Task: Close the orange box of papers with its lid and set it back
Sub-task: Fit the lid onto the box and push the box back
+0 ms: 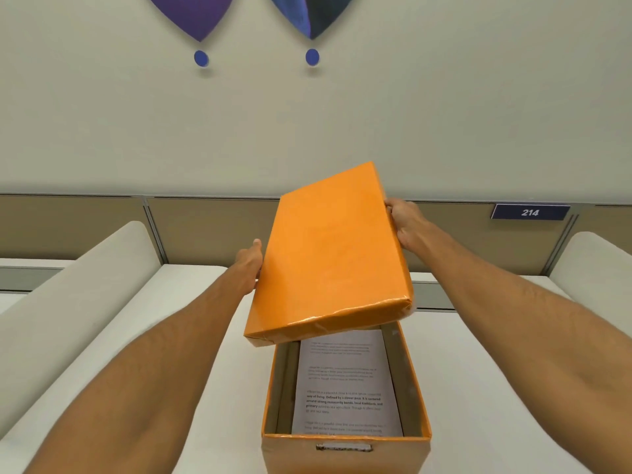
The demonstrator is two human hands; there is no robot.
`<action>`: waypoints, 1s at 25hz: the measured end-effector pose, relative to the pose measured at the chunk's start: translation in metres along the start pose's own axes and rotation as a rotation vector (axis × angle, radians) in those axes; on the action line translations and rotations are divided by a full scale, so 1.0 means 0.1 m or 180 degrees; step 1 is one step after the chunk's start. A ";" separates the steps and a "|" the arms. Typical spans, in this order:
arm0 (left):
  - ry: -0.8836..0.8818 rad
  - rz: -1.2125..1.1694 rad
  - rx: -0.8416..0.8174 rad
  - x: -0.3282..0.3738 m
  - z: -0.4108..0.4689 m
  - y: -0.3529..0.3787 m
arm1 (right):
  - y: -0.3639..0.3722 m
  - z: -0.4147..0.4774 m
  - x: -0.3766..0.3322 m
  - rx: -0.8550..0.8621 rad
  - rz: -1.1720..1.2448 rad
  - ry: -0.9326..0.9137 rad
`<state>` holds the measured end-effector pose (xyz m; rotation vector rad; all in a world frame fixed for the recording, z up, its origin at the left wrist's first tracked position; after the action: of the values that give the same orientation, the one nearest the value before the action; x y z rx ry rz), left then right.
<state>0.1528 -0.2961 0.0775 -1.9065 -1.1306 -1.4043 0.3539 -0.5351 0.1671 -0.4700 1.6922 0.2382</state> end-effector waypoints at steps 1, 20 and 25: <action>0.0002 0.0012 0.0062 -0.02 0.01 -0.03 | -0.02 0.01 0.07 0.0033 -0.0282 -0.0044; 0.0097 0.0790 -0.0258 -0.82 0.15 0.21 | -0.10 0.06 1.65 -0.0134 -0.1283 0.0424; 0.0114 0.0852 -0.0183 -0.96 0.22 0.20 | -0.11 0.08 1.74 -0.0107 -0.1231 0.0429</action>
<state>0.1700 -0.3204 -0.0187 -1.9794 -0.7910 -1.3279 0.3453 -0.5715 -0.0033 -0.8408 1.6909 -0.0488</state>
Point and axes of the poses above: each hand's wrist, its own z-axis towards the middle knuckle, its own y-axis out of the palm, x = y × z, the point moved 8 cm from there along z, towards the middle knuckle, and after that the axes turned 14 degrees about -z, right-handed, at the moved point
